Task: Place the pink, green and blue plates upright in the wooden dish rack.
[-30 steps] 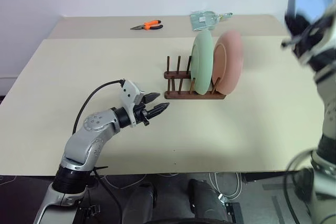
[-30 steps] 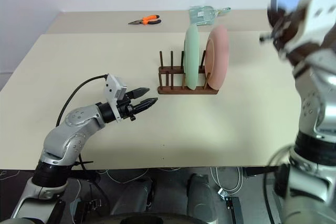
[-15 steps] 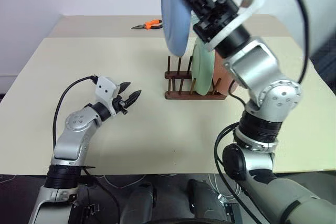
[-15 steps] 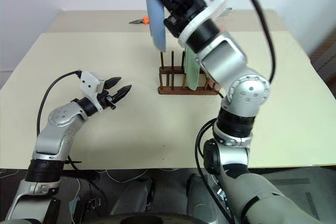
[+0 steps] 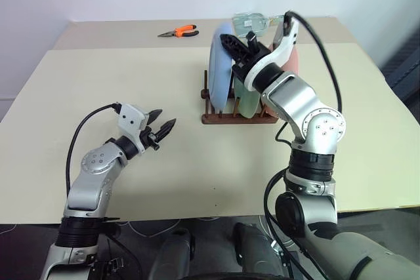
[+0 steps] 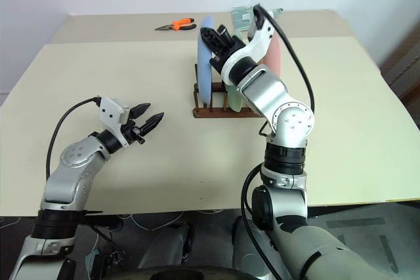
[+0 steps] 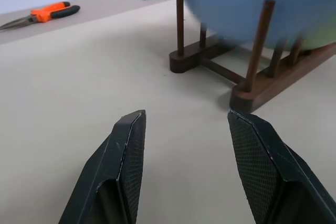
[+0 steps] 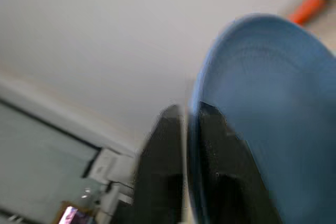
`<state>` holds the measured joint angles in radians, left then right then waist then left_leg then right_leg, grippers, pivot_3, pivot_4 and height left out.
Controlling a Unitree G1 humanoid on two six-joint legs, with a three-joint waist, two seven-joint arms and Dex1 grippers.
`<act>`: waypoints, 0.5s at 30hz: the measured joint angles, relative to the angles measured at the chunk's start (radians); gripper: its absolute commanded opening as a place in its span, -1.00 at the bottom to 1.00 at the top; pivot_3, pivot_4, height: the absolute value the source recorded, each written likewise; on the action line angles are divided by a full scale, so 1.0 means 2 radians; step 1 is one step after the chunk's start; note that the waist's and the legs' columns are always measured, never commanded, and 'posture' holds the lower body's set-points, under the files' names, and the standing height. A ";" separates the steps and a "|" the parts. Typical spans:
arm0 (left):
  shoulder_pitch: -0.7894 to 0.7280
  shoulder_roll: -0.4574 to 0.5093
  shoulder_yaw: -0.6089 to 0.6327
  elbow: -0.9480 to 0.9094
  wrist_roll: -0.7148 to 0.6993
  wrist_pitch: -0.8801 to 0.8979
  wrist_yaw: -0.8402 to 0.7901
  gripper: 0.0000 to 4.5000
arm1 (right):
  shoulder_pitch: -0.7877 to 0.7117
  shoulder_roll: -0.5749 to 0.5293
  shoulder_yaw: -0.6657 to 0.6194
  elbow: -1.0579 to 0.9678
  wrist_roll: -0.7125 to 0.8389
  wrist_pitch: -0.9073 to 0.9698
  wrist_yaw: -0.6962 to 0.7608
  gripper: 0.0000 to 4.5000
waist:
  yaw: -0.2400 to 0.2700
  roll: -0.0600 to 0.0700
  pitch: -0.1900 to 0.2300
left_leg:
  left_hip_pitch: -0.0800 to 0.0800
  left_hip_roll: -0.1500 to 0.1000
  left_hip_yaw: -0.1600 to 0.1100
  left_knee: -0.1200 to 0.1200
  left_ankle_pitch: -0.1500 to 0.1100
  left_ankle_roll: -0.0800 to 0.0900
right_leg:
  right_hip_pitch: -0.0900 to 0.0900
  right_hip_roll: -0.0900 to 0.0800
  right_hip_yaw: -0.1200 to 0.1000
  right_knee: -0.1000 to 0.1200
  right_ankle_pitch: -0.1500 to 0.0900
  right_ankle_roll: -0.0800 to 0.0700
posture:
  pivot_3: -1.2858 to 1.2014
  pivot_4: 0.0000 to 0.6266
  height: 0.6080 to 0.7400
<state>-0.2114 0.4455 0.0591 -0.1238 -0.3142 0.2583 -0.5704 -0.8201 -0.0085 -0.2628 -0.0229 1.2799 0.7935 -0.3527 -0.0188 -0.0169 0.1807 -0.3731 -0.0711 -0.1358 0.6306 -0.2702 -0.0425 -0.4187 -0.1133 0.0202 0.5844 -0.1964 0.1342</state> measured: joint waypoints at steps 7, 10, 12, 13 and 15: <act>0.001 -0.007 -0.004 -0.004 0.000 0.007 0.001 0.13 | -0.019 -0.087 0.056 -0.041 -0.096 -0.010 0.120 0.50 | 0.001 0.000 0.000 | 0.000 0.000 0.000 0.000 0.000 0.000 | 0.000 0.000 0.000 0.000 0.000 0.000 | 0.03 -0.52 1.00; 0.001 -0.011 -0.009 -0.007 0.000 0.010 0.001 0.13 | -0.030 -0.142 0.072 -0.101 -0.123 -0.016 0.194 0.50 | 0.001 0.000 0.000 | 0.000 0.000 0.000 0.000 0.000 0.000 | 0.000 0.000 0.000 0.000 0.000 0.000 | 0.03 -0.52 1.00; 0.001 -0.014 -0.015 -0.010 0.000 0.011 0.001 0.13 | -0.028 -0.206 0.062 -0.147 -0.126 -0.018 0.251 0.50 | 0.005 0.000 0.000 | 0.000 0.000 0.000 0.001 0.000 0.000 | 0.001 0.000 0.000 -0.001 0.000 0.000 | 0.03 -0.52 1.00; 0.002 -0.014 -0.016 -0.010 0.000 0.011 0.001 0.13 | -0.024 -0.233 0.046 -0.164 -0.126 -0.019 0.271 0.50 | 0.005 -0.001 0.000 | 0.000 0.000 0.000 0.001 0.000 0.000 | 0.002 0.000 0.000 -0.002 0.000 0.000 | 0.03 -0.52 1.00; 0.002 -0.013 -0.017 -0.009 0.000 0.010 -0.001 0.13 | 0.013 -0.299 -0.001 -0.187 -0.124 -0.019 0.307 0.50 | 0.008 -0.002 -0.001 | 0.000 0.000 0.000 0.001 0.000 0.000 | 0.003 0.000 -0.001 -0.003 0.000 0.000 | 0.03 -0.52 1.00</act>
<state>-0.2076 0.4200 0.0243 -0.1411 -0.3133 0.2792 -0.5716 -0.7946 -0.6065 -0.2649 -0.3964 1.0328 0.7545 0.2614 -0.0036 -0.0208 0.1790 -0.3726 -0.0712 -0.1363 0.6320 -0.2707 -0.0418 -0.4118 -0.1141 0.0185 0.5777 -0.1974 0.1351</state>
